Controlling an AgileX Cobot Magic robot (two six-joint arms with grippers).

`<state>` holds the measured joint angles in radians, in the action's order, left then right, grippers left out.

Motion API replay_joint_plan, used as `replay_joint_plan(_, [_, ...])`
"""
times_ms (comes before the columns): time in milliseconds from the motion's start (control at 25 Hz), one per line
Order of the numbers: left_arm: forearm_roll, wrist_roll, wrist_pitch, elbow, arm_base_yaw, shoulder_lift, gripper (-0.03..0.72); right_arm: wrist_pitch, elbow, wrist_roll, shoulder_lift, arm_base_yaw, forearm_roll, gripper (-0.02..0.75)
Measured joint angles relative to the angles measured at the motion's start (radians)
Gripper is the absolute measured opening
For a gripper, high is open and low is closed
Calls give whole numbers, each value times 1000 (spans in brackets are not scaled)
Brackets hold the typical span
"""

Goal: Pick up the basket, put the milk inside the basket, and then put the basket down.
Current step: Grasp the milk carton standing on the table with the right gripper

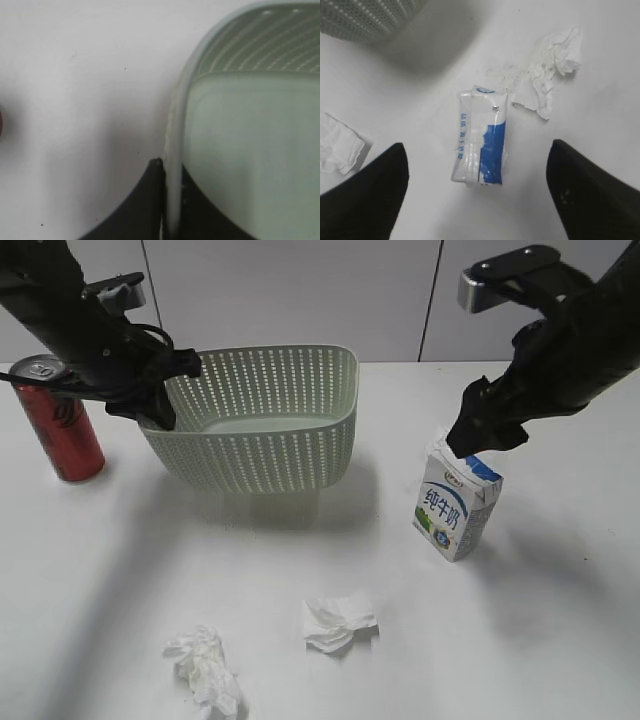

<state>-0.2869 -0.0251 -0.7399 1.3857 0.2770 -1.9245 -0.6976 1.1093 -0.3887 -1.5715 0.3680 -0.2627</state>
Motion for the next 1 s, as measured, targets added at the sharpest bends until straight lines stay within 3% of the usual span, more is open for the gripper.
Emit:
replay_joint_plan(480, [0, 0, -3, 0, 0, 0, 3, 60, 18, 1, -246, 0, -8, 624])
replay_joint_plan(840, [6, 0, -4, 0, 0, 0, 3, 80, 18, 1, -317, 0, -37, 445])
replay_joint_plan(1000, [6, 0, -4, 0, 0, 0, 3, 80, 20, 1, -317, 0, -35, 322])
